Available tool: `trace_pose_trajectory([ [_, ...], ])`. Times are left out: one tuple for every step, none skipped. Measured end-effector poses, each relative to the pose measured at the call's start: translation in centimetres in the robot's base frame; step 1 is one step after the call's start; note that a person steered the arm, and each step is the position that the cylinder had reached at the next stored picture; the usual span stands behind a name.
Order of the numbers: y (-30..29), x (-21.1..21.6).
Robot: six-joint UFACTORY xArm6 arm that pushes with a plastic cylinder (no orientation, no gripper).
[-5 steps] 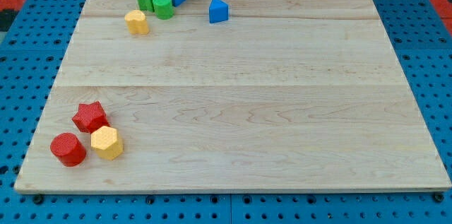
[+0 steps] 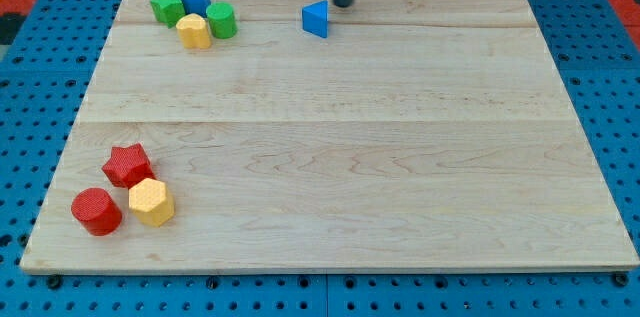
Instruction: Push the triangle near to the green circle
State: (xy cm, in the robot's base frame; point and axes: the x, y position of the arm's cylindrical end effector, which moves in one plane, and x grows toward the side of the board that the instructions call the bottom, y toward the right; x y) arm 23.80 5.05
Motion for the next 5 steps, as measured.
trace_pose_trajectory([
  [-2.9,1.8],
  [-2.4,3.3],
  [-8.5,3.2],
  [-10.9,3.6],
  [-7.8,8.4],
])
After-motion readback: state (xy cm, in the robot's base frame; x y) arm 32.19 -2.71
